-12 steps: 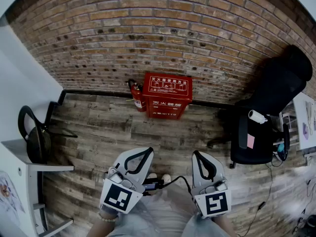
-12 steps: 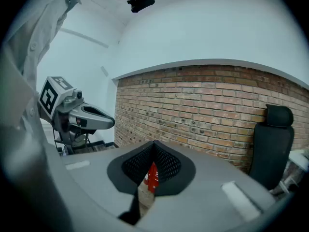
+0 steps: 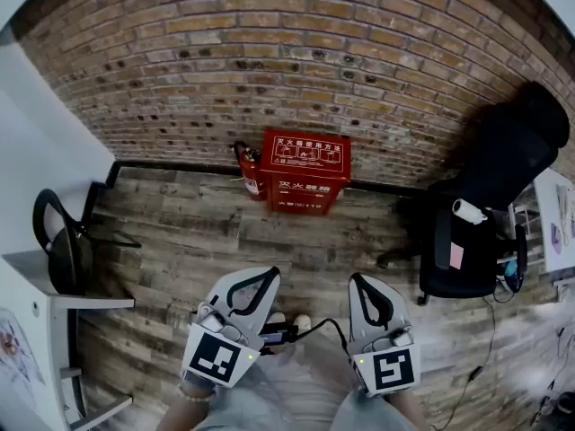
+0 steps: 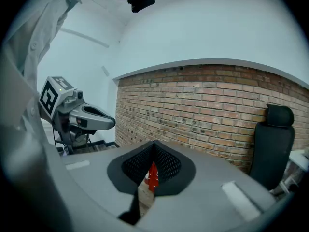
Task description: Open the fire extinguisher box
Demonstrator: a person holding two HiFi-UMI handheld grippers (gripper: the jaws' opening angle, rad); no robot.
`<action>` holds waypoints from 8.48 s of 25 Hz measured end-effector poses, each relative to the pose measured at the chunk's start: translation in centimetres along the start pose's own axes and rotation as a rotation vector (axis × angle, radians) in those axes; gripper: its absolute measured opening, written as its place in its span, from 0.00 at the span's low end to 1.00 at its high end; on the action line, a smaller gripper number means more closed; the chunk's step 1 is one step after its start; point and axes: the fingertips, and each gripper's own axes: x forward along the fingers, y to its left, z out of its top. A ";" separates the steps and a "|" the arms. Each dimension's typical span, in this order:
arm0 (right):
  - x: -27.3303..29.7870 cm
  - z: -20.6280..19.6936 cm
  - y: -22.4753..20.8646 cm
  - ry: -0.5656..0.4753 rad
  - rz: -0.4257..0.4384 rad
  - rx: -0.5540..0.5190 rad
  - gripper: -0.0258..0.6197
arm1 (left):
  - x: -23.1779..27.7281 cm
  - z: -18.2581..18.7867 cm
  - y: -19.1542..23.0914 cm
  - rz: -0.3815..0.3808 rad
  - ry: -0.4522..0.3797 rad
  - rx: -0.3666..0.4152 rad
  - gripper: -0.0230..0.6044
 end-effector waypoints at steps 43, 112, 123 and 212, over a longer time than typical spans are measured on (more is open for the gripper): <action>-1.8 -2.4 -3.8 -0.019 0.085 -0.045 0.05 | 2.7 1.0 -2.0 0.146 0.017 0.008 0.03; 26.8 -4.3 -14.6 0.215 0.039 0.088 0.05 | 21.7 -5.7 22.0 0.006 0.156 -0.072 0.03; 29.3 -10.1 -16.4 0.267 0.072 0.196 0.05 | 22.9 -11.5 22.5 0.053 0.225 -0.223 0.03; 45.5 -38.9 -18.1 0.323 0.045 1.390 0.32 | 38.8 -43.4 24.0 0.321 0.039 -1.538 0.28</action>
